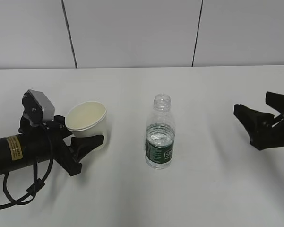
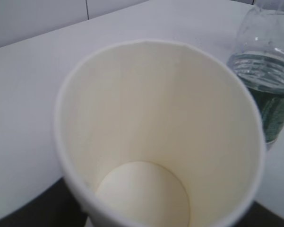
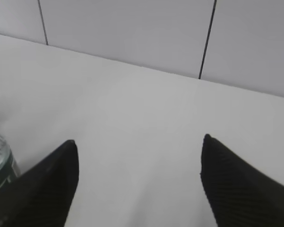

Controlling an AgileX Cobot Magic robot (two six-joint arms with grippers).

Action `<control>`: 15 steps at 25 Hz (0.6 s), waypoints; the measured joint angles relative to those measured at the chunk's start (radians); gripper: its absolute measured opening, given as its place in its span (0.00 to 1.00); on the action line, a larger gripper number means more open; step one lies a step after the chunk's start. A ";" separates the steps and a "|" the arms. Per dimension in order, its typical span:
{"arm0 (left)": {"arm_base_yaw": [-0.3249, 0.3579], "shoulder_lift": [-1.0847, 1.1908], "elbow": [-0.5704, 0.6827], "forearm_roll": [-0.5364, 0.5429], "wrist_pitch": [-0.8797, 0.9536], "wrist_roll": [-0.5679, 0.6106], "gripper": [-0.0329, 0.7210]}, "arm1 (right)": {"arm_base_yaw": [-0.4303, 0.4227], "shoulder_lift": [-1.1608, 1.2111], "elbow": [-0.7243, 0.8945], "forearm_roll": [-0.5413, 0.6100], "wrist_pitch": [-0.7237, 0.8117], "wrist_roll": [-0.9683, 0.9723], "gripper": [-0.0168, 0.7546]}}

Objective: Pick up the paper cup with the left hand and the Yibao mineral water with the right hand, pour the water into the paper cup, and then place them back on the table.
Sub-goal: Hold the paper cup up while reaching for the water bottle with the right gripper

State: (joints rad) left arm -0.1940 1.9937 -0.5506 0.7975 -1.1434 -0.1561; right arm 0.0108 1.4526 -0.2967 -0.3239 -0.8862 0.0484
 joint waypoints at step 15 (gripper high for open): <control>0.000 0.000 0.000 -0.023 0.000 0.000 0.62 | 0.000 0.355 0.031 -0.226 -0.252 -0.006 0.79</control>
State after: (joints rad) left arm -0.1940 1.9937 -0.5506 0.7743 -1.1434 -0.1561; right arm 0.0108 1.8071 -0.2652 -0.5496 -1.1382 0.0423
